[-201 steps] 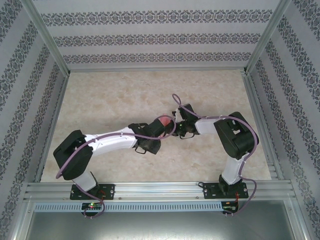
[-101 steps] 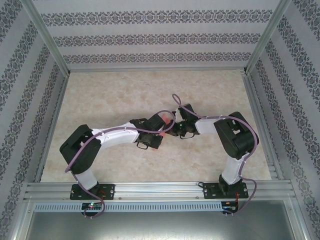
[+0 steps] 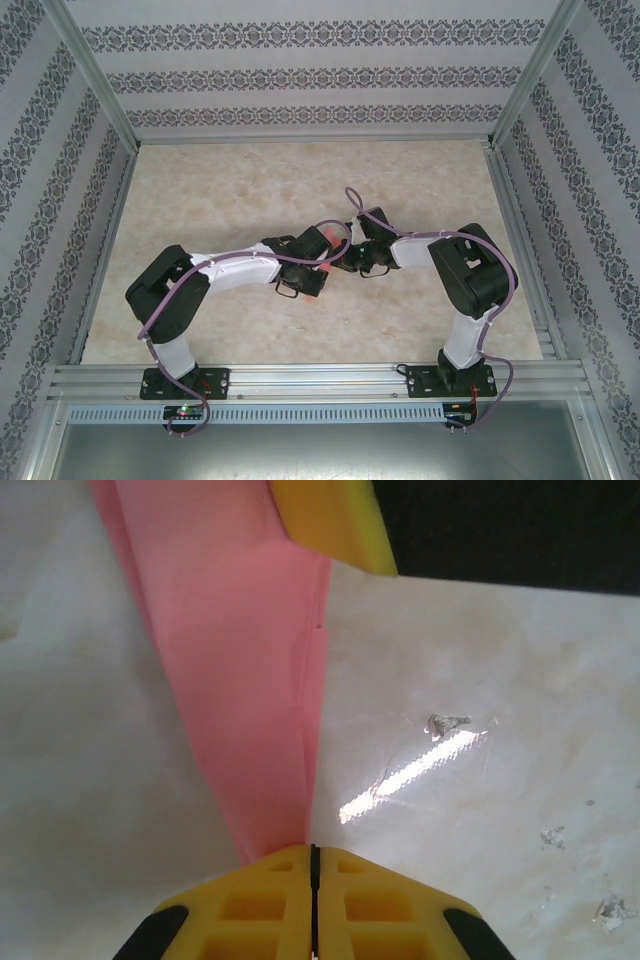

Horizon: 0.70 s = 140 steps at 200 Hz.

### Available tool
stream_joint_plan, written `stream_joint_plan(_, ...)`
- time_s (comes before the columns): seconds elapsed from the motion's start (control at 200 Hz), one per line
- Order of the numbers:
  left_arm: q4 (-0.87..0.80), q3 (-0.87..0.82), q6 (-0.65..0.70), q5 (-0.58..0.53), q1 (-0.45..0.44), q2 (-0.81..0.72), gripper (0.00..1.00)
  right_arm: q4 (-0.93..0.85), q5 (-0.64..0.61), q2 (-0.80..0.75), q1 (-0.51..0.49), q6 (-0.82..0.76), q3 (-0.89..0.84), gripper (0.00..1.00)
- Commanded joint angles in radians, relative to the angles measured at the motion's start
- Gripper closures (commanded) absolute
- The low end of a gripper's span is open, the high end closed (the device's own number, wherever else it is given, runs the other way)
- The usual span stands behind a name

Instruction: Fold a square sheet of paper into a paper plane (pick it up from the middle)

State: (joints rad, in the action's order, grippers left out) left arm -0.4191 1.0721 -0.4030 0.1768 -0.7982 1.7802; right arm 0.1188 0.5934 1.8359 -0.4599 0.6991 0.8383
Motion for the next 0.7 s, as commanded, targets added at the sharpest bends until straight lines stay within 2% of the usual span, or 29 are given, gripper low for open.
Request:
stream_joint_plan(0.0, 0.018, 0.017, 0.019, 0.016, 0.015, 0.022, 0.91, -0.044, -0.019, 0.028, 0.016, -0.029, -0.004, 1.00)
stream_joint_plan(0.694, -0.001, -0.045, 0.049, 0.026, 0.022, 0.011, 0.91, -0.055, -0.029, 0.043, 0.020, -0.030, 0.002, 1.00)
